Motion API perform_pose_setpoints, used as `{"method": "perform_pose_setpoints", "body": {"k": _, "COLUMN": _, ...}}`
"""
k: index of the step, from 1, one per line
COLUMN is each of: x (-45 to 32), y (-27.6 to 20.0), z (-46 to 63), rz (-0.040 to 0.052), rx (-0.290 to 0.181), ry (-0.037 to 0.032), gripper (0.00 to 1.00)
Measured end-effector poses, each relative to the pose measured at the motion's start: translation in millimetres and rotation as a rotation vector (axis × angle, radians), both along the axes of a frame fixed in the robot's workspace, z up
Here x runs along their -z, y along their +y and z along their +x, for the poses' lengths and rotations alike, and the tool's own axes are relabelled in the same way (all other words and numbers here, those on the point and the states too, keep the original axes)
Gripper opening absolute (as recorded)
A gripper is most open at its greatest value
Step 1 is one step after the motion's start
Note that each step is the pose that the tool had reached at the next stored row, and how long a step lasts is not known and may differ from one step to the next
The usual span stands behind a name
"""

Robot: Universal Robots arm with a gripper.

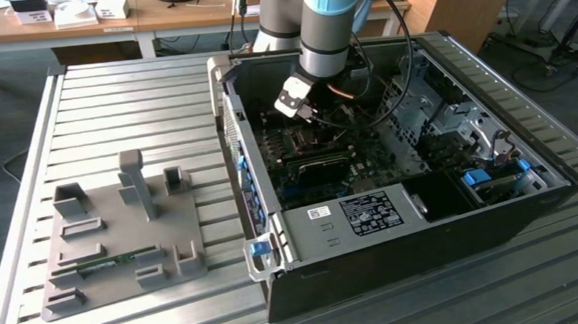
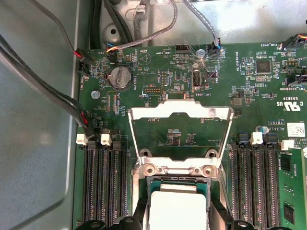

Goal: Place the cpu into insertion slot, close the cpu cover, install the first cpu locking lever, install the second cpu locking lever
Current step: 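Place the cpu into insertion slot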

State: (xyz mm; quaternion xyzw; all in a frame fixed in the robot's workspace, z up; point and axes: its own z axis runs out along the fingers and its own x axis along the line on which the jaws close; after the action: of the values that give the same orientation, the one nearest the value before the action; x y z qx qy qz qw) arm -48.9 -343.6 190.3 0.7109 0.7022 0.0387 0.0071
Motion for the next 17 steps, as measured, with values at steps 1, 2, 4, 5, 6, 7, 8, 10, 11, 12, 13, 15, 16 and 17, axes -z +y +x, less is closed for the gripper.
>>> {"method": "perform_pose_setpoints", "body": {"k": 1, "x": 0.0, "y": 0.0, "z": 0.0, "rz": -0.0001, "rx": 0.0, "ry": 0.0, "gripper": 0.61}}
{"method": "perform_pose_setpoints", "body": {"k": 2, "x": -0.2, "y": -0.1, "z": -0.1, "rz": -0.0008, "rx": 0.0, "ry": 0.0007, "gripper": 0.59}}
{"method": "perform_pose_setpoints", "body": {"k": 4, "x": -0.1, "y": -0.1, "z": -0.1, "rz": -0.0005, "rx": 0.0, "ry": 0.0003, "gripper": 0.56}}
{"method": "perform_pose_setpoints", "body": {"k": 5, "x": -0.1, "y": -0.1, "z": -0.1, "rz": -0.0003, "rx": 0.0, "ry": 0.0002, "gripper": 0.56}}
{"method": "perform_pose_setpoints", "body": {"k": 6, "x": 0.0, "y": 0.0, "z": 0.0, "rz": -0.0001, "rx": 0.0, "ry": 0.0001, "gripper": 0.56}}
{"method": "perform_pose_setpoints", "body": {"k": 7, "x": 0.1, "y": 0.0, "z": 0.0, "rz": -0.0001, "rx": 0.0, "ry": 0.0, "gripper": 0.56}}
{"method": "perform_pose_setpoints", "body": {"k": 8, "x": 0.1, "y": 0.0, "z": 0.0, "rz": 0.0, "rx": 0.0, "ry": 0.0, "gripper": 0.56}}
{"method": "perform_pose_setpoints", "body": {"k": 10, "x": 0.1, "y": 0.0, "z": 0.0, "rz": -0.0001, "rx": 0.0, "ry": 0.0, "gripper": 0.56}}
{"method": "perform_pose_setpoints", "body": {"k": 11, "x": 0.1, "y": 0.0, "z": 0.0, "rz": -0.0001, "rx": 0.0, "ry": 0.0001, "gripper": 0.56}}
{"method": "perform_pose_setpoints", "body": {"k": 12, "x": 0.1, "y": 0.0, "z": 0.0, "rz": -0.0001, "rx": 0.0, "ry": 0.0, "gripper": 0.56}}
{"method": "perform_pose_setpoints", "body": {"k": 13, "x": 0.1, "y": 0.0, "z": 0.0, "rz": -0.0001, "rx": 0.0, "ry": 0.0, "gripper": 0.56}}
{"method": "perform_pose_setpoints", "body": {"k": 15, "x": 0.2, "y": 0.0, "z": 0.0, "rz": 0.0, "rx": 0.0, "ry": 0.0, "gripper": 0.56}}
{"method": "perform_pose_setpoints", "body": {"k": 16, "x": 0.2, "y": 0.0, "z": 0.0, "rz": 0.0, "rx": 0.001, "ry": 0.0, "gripper": 0.56}}
{"method": "perform_pose_setpoints", "body": {"k": 17, "x": 0.1, "y": 0.0, "z": 0.0, "rz": 0.0001, "rx": 0.002, "ry": -0.0001, "gripper": 0.56}}
